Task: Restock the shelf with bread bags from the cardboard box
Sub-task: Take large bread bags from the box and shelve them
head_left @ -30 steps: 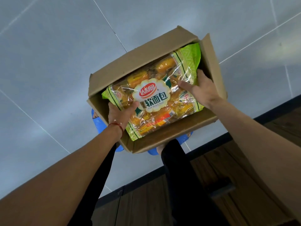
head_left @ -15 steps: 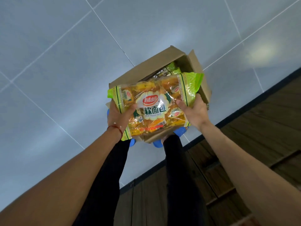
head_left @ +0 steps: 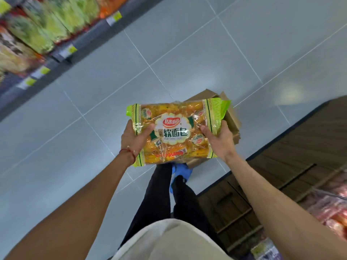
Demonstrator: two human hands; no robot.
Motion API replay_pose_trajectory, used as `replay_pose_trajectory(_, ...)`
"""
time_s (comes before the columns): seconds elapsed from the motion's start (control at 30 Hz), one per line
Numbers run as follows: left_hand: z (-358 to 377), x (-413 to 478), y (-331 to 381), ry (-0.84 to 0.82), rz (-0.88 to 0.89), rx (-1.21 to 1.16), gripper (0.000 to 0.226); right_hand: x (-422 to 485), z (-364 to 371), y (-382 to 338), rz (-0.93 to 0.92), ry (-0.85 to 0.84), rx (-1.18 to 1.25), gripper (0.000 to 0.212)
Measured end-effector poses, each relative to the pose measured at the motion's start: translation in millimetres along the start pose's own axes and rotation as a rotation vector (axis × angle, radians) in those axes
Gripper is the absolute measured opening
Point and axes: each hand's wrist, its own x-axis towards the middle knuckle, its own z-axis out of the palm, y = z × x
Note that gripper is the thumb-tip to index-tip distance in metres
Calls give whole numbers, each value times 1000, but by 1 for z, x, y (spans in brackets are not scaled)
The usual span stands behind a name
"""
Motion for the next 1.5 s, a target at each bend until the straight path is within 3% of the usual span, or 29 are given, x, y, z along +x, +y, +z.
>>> replay_pose_trajectory(0.2, -54, -76, 13, 67, 61, -137, 57, -64, -7, -49, -109, -10, 13, 47)
replay_pose_trajectory(0.27, -70, -98, 19, 102, 87, -160, 53, -86, -11, -62, -151, -28, 38, 57)
replay_pose_trajectory(0.4, -103, -127, 36, 166, 152, -189, 54, -118, -17, -96, -221, -41, 34, 101)
replay_pose_trajectory(0.53, -144, -139, 59, 194, 241, -222, 55, -133, -14, -142, -304, -35, 75, 117)
replay_pose_trajectory(0.63, -179, -135, 79, 197, 302, -243, 54, -145, -8, -189, -345, -15, 72, 106)
replay_pose_trajectory(0.73, -215, -123, 100, 224, 352, -259, 53, -151, 5, -237, -398, 5, 93, 62)
replay_pose_trajectory(0.8, -241, -110, 117, 238, 387, -249, 51, -149, 18, -267, -422, 37, 105, 53)
replay_pose_trajectory(1.07, -341, -51, 190, 262, 479, -153, 86, -142, 56, -378, -522, 135, 219, 39)
replay_pose_trajectory(1.2, -375, -39, 234, 279, 556, -134, 91, -133, 62, -422, -559, 181, 257, 47)
replay_pose_trajectory(1.37, -393, -24, 298, 311, 660, -123, 75, -112, 49, -484, -622, 245, 322, 43)
replay_pose_trajectory(1.5, -398, -3, 358, 385, 730, -90, 88, -78, 29, -535, -681, 300, 381, 44)
